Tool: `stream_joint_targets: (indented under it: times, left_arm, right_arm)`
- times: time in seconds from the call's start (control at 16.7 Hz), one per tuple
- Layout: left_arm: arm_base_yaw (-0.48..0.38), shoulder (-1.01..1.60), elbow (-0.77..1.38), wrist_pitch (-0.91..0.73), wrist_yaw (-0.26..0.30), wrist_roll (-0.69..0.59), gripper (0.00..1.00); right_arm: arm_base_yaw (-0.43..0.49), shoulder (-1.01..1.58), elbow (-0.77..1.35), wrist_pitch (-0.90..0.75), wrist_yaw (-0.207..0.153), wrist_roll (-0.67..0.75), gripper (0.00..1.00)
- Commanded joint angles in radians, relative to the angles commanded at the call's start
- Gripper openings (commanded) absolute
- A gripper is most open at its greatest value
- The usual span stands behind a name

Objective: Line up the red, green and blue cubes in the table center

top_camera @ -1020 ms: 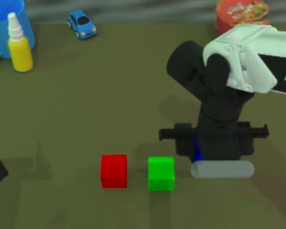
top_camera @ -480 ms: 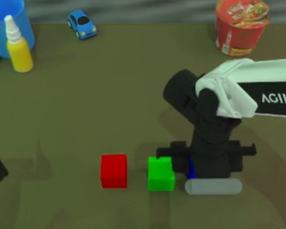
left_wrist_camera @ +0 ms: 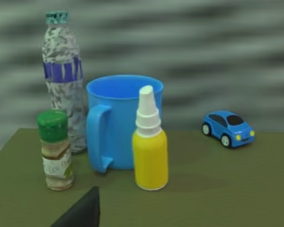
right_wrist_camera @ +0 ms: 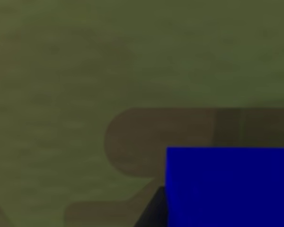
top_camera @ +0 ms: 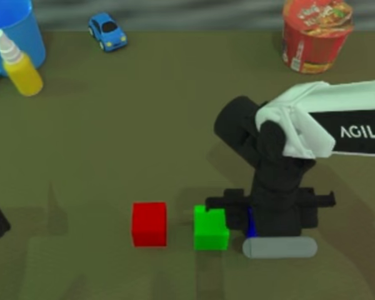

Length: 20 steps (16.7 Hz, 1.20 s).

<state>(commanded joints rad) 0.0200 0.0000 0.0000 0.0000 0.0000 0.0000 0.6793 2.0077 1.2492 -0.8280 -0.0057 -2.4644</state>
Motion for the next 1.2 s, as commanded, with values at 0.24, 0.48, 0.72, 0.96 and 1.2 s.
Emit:
stream_joint_targets:
  times: [0.24,0.48,0.72,0.96,1.2]
  left_arm:
    - [0.0,0.0,0.0,0.0,0.0,0.0,1.0]
    - [0.0,0.0,0.0,0.0,0.0,0.0,1.0]
    - [0.0,0.0,0.0,0.0,0.0,0.0,1.0]
    - [0.0,0.0,0.0,0.0,0.0,0.0,1.0]
    - [0.0,0.0,0.0,0.0,0.0,0.0,1.0]
  right_arm:
    - [0.0,0.0,0.0,0.0,0.0,0.0,0.53]
    - [0.0,0.0,0.0,0.0,0.0,0.0,0.83]
    - [0.0,0.0,0.0,0.0,0.0,0.0,1.0]
    - [0.0,0.0,0.0,0.0,0.0,0.0,1.0]
    - [0.0,-0.002,0.003,-0.004,0.0,-0.001,1.0]
